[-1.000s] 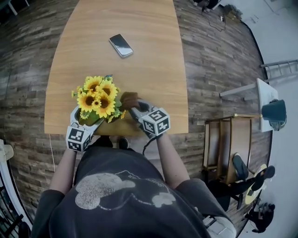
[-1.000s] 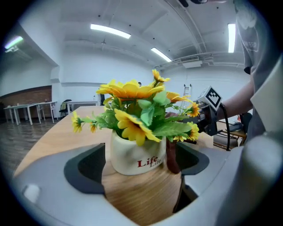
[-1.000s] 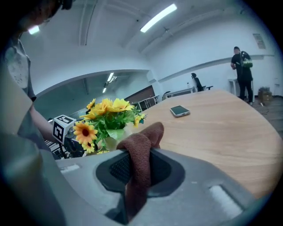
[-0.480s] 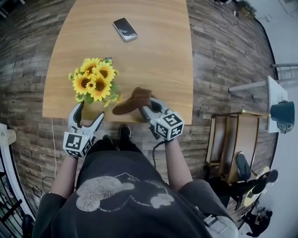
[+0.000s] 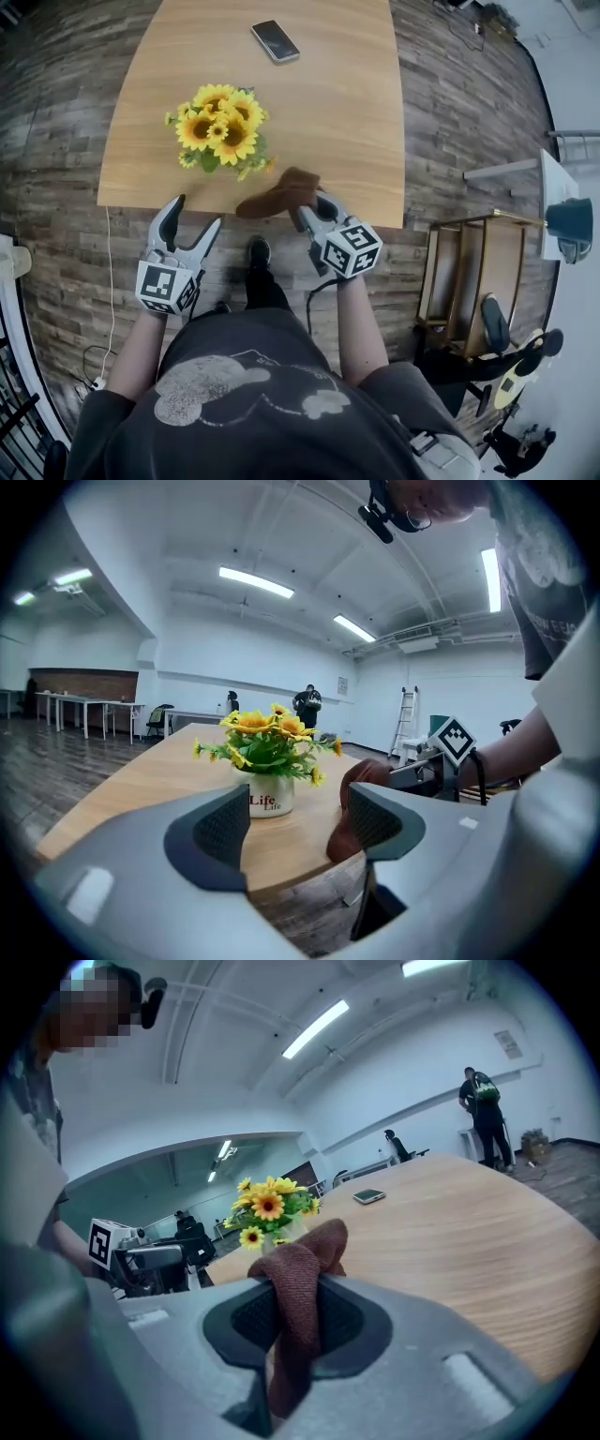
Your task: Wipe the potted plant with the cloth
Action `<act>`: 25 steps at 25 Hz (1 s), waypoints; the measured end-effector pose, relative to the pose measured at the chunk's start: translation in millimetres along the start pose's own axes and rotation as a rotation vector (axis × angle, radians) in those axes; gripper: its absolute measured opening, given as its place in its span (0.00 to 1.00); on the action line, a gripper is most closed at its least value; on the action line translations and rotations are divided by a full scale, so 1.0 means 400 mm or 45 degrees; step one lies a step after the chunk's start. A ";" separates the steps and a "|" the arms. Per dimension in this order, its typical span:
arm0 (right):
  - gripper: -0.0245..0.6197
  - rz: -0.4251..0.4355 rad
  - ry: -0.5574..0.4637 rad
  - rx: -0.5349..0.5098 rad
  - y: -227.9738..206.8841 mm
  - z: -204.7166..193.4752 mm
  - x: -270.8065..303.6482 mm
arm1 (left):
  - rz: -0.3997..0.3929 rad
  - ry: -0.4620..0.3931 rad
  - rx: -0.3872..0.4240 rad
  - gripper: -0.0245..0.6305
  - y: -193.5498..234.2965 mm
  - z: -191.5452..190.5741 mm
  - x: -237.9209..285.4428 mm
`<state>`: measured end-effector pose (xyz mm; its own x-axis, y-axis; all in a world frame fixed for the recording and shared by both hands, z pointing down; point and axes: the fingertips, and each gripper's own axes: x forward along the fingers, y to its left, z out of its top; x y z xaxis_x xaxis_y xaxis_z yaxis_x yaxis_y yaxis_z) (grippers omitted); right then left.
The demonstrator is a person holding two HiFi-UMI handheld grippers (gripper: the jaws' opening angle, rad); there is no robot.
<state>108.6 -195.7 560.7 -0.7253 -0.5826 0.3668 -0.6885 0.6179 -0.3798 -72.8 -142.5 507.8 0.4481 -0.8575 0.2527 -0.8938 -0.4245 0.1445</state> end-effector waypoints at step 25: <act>0.11 -0.165 -0.123 -0.006 0.533 -0.233 -0.337 | -0.169 -0.110 -0.086 0.12 -0.099 -0.094 -0.522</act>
<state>59.9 63.8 509.4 -0.6279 -0.7053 0.3292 -0.7762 0.5368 -0.3306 -130.4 64.2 485.2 0.5568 -0.8180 0.1447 -0.8222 -0.5179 0.2362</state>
